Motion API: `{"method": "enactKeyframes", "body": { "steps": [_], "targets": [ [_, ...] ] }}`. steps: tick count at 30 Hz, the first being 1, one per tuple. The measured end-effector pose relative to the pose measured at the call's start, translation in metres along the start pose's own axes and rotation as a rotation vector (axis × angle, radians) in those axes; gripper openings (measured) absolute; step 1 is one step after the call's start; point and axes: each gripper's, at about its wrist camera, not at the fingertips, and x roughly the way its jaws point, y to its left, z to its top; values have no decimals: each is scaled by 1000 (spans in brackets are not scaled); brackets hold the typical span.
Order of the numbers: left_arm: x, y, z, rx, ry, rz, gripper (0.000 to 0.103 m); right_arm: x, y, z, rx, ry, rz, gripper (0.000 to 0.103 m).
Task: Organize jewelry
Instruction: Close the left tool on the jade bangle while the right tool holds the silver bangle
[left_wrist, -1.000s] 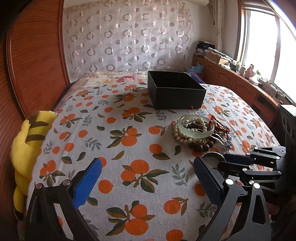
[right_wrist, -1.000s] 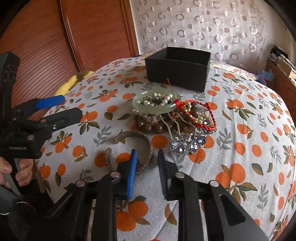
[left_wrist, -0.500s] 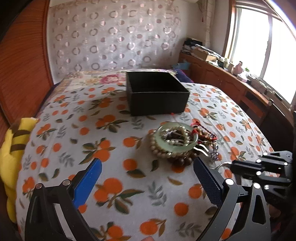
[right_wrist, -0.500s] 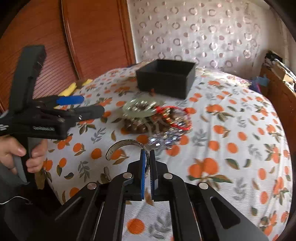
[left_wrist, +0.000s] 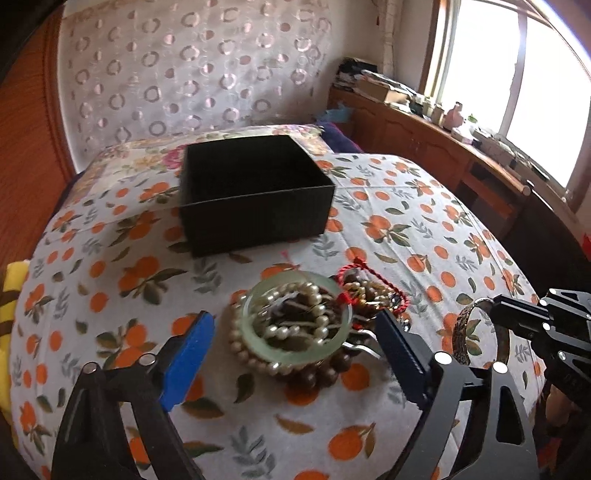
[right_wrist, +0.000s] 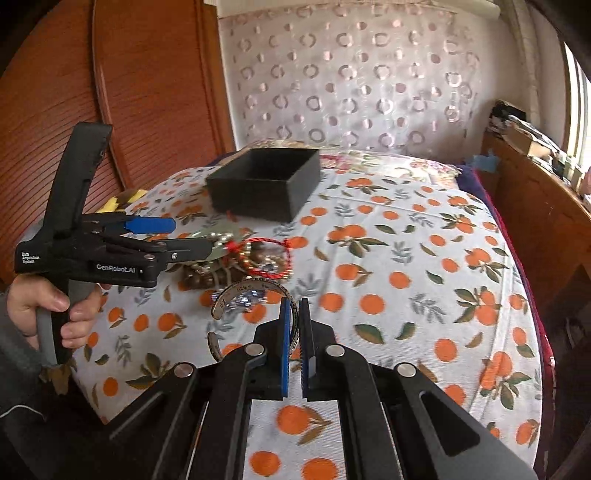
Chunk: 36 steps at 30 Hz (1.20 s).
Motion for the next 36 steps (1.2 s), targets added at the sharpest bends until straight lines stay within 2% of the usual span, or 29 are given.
{"method": "enactKeyframes", "body": {
  "steps": [2,8,11,21,24,29,35,36],
  "targets": [
    [5,-3,2,8,10,-4,79,-1,-4,0,7,-4,-6,5],
    [16,-6,6,29,33,12,77,-6,-6,0,16,-29,-11,5],
    [17,-5,7,28,32,29,68,-7,-6,0,16,-32,-8,5],
    [12,2,6,24,27,21,67,-8,-4,0,17,-36,-8,5],
    [9,2,6,23,34,2,42,-8,-3,0,16,-35,-6,5],
    [11,2,7,29,42,34,42,-6,2,3,11,-31,-2,5],
    [4,8,10,35,3,76,62,-4,4,3,8,-31,4,5],
    [2,10,11,34,-3,83,68,-4,3,2,8,-29,4,5]
  ]
}}
